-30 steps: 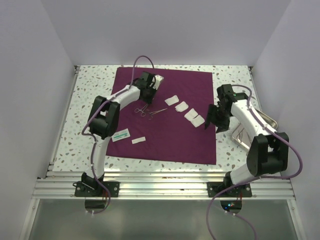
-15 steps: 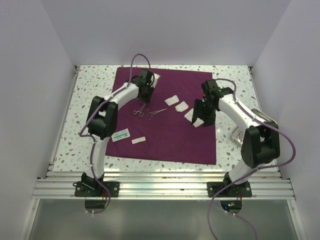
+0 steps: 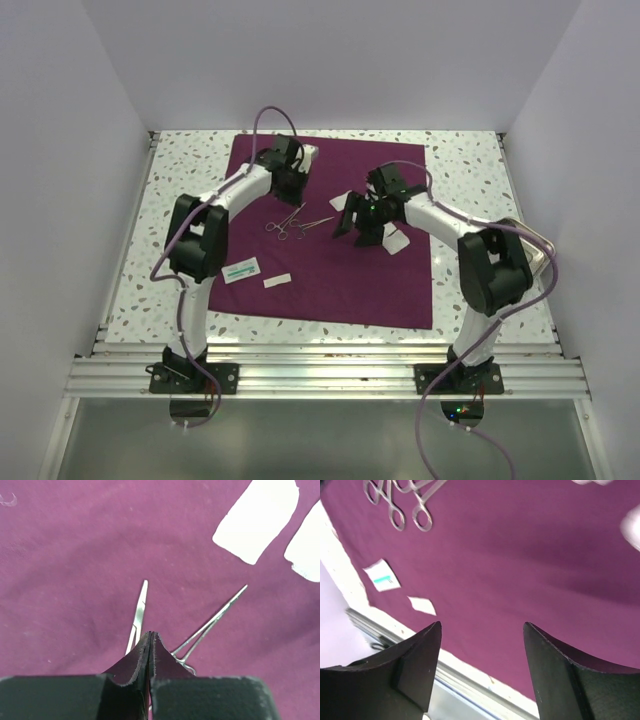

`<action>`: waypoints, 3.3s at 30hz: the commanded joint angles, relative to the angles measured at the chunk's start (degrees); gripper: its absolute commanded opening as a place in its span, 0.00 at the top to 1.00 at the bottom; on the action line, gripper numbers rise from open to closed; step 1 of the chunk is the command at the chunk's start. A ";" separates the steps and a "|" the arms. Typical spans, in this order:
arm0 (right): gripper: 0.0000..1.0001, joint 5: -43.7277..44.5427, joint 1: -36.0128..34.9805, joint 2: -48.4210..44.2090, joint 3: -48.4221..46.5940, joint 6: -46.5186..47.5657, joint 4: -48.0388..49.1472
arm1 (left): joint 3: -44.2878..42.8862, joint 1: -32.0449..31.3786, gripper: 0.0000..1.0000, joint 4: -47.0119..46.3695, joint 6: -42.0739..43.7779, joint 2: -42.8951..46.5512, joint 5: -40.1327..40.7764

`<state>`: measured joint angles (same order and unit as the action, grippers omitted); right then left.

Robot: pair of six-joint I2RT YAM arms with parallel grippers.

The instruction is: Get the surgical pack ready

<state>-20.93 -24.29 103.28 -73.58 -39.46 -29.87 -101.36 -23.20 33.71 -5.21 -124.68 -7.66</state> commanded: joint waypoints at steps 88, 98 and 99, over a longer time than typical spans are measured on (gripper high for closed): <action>0.31 1.77 -6.02 11.85 -14.47 -3.52 -1.42 | 20.50 5.09 1.00 -4.18 -6.74 7.52 5.55; 0.40 -0.95 -7.08 20.02 -24.50 -11.59 5.34 | 19.18 6.93 1.00 -1.90 -7.18 9.46 -1.30; 0.41 -1.13 -7.17 20.55 -24.94 -12.12 6.65 | 19.36 7.29 1.00 -1.81 -7.27 9.11 -2.78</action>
<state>-20.62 -31.38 122.23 -95.57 -47.62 -27.64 -80.79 -17.52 30.76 -11.46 -115.28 -4.91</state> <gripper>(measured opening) 0.595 0.005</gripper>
